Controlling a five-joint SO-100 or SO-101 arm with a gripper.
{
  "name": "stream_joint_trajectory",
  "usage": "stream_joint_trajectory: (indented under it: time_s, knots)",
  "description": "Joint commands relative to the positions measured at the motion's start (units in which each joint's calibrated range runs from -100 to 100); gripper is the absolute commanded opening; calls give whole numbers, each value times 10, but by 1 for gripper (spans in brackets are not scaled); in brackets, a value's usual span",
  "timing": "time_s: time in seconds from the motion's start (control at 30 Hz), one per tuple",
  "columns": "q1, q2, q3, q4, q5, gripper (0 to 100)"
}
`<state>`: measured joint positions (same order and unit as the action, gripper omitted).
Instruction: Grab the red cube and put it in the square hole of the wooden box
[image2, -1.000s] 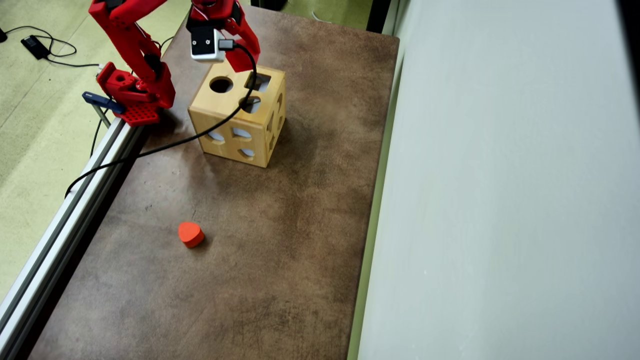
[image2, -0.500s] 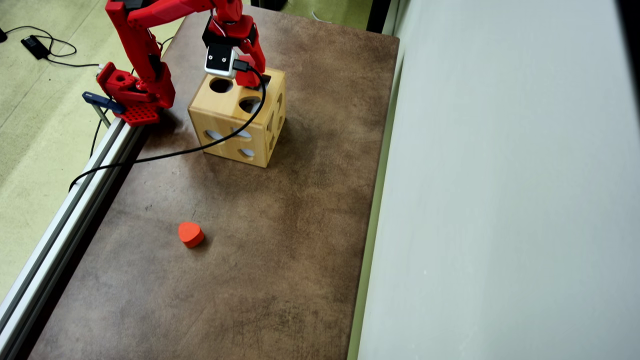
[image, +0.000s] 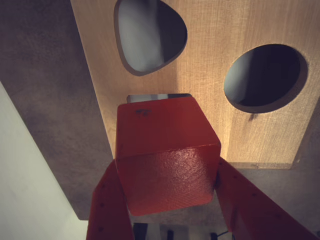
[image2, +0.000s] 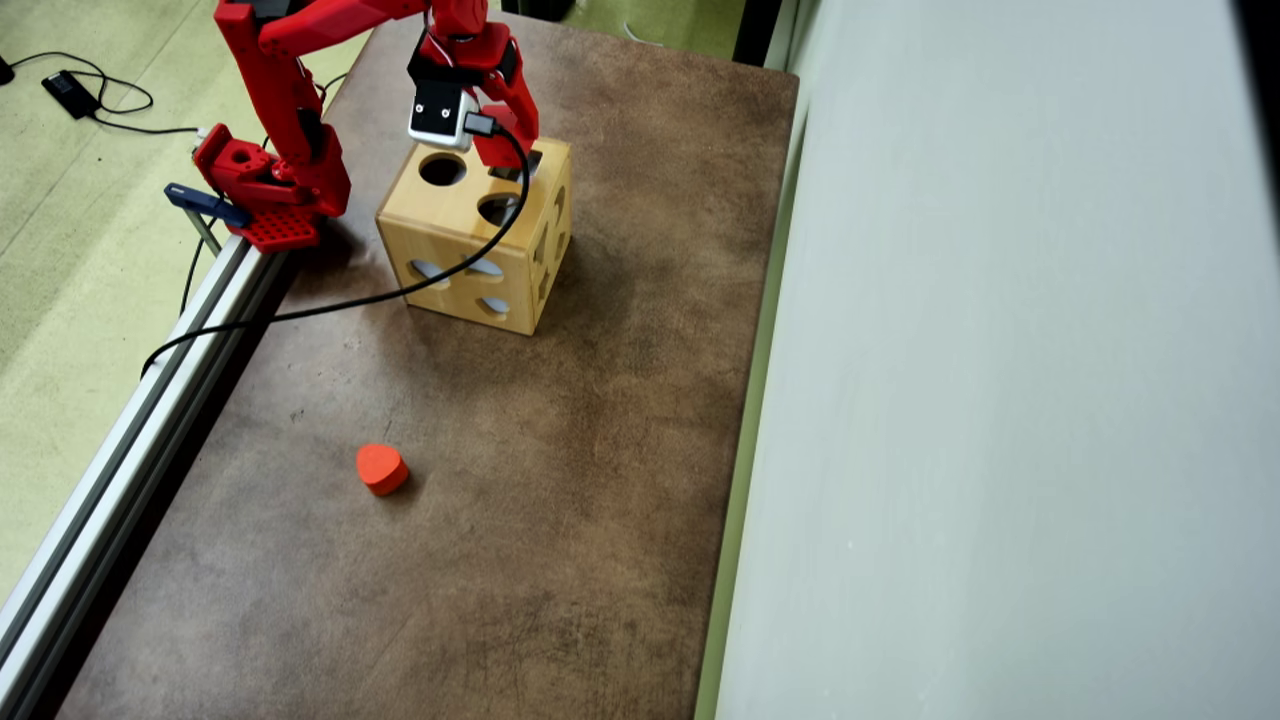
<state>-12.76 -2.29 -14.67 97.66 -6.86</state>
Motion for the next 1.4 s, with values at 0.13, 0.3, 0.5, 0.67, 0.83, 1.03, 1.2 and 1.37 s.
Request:
stream_joint_trajectory:
  time_s: [0.13,0.3,0.5,0.67,0.83,1.03,1.2,1.37]
  knots:
    - [2,-1,-21,5,-1,3]
    - [2,34,-28,5,1,3]
    - [0,38,-28,5,1,3]
    - [-5,51,-29,5,0,3]
    - [-6,63,-29,5,-3,3]
    - [-7,62,-29,-12,-4,3]
    - [-7,60,-29,-12,-5,3]
    - [-15,63,-62,-12,-14,3]
